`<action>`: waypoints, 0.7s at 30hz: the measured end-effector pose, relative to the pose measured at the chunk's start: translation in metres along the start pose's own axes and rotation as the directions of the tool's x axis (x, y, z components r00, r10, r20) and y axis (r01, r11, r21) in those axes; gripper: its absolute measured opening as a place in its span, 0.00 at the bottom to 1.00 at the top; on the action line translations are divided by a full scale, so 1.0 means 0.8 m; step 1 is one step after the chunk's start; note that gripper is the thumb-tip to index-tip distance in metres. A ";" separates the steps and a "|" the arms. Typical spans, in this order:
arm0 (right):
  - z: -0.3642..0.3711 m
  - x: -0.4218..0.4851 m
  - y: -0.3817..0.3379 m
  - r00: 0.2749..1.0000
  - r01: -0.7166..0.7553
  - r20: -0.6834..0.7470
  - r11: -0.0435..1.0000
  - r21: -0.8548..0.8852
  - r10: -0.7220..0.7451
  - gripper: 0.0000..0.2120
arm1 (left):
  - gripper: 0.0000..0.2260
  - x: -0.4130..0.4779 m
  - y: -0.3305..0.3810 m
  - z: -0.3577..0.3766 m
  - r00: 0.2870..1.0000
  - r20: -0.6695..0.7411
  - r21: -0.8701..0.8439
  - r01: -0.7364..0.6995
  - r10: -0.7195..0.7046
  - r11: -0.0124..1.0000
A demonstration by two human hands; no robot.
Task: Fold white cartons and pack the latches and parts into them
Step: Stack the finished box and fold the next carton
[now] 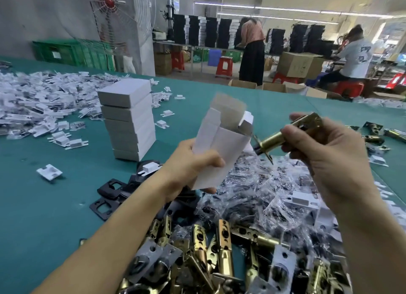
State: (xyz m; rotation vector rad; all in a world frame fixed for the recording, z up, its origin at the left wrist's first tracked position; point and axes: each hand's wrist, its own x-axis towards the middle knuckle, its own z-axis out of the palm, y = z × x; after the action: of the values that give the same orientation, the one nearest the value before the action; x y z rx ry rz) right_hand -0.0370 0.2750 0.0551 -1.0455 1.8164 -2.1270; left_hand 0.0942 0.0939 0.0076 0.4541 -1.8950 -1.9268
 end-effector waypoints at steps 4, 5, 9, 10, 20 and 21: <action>0.003 -0.002 -0.007 0.981 0.161 -0.108 0.987 -0.030 -0.163 0.23 | 0.22 -0.004 -0.005 0.002 0.993 0.121 0.100 0.003 -0.015 0.995; 0.005 -0.003 -0.009 0.969 0.218 -0.105 0.973 -0.073 -0.224 0.23 | 0.25 -0.005 -0.006 0.003 0.986 0.167 0.149 -0.036 0.011 0.988; 0.014 -0.005 -0.013 0.909 0.397 -0.062 0.903 -0.167 -0.411 0.21 | 0.23 -0.008 -0.007 0.005 0.954 0.295 0.210 -0.125 0.058 0.970; 0.016 -0.005 -0.013 0.902 0.415 -0.053 0.893 -0.175 -0.429 0.20 | 0.20 -0.009 -0.006 0.005 0.949 0.310 0.221 -0.127 0.054 0.967; 0.005 -0.003 -0.015 0.936 0.334 -0.032 0.911 -0.241 -0.351 0.19 | 0.12 -0.013 -0.002 0.002 0.932 0.362 0.090 -0.048 0.012 0.995; 0.004 -0.003 -0.016 0.936 0.334 -0.020 0.908 -0.254 -0.350 0.19 | 0.12 -0.013 -0.002 0.002 0.931 0.365 0.091 -0.041 0.005 0.995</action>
State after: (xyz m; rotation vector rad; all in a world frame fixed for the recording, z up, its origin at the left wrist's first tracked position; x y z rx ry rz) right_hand -0.0294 0.2768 0.0662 -1.4686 2.1049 -2.1769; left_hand 0.1023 0.1002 0.0054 0.1005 -2.2179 -2.0188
